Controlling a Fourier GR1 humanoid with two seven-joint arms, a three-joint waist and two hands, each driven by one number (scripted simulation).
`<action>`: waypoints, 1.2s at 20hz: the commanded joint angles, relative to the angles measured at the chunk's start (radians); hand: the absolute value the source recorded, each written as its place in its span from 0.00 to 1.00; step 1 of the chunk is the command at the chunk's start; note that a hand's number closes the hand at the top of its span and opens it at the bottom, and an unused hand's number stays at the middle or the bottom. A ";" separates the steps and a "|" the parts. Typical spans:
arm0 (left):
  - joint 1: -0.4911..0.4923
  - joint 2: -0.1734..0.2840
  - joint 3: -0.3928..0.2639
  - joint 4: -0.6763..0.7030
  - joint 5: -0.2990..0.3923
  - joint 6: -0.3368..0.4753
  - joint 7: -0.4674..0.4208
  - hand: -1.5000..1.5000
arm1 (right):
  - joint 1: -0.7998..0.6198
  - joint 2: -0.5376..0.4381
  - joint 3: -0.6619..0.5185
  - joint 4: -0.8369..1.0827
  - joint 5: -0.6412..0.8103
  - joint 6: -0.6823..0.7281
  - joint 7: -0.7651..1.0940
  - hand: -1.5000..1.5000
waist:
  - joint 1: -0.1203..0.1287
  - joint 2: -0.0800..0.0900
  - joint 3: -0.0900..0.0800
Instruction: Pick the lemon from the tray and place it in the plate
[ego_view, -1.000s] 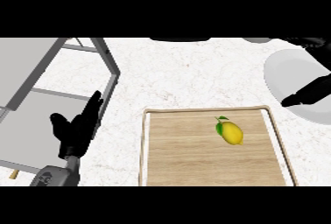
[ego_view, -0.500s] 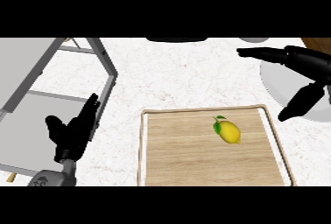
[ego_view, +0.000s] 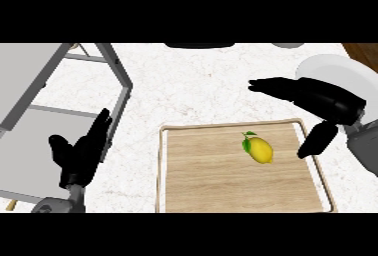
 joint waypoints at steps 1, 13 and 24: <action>0.091 -0.041 -0.048 0.053 -0.011 -0.008 0.002 0.50 | 0.031 0.040 0.043 -0.015 0.068 -0.004 0.062 0.00 | 0.009 0.012 -0.010; 0.067 -0.039 -0.012 0.060 -0.017 -0.020 0.039 0.50 | 0.128 0.074 0.023 -0.131 0.128 0.025 0.122 0.00 | 0.003 0.011 -0.010; 0.012 -0.047 -0.003 0.029 -0.024 -0.030 0.113 0.50 | 0.140 0.188 0.067 -0.063 0.318 -0.040 0.172 0.00 | 0.009 0.013 -0.010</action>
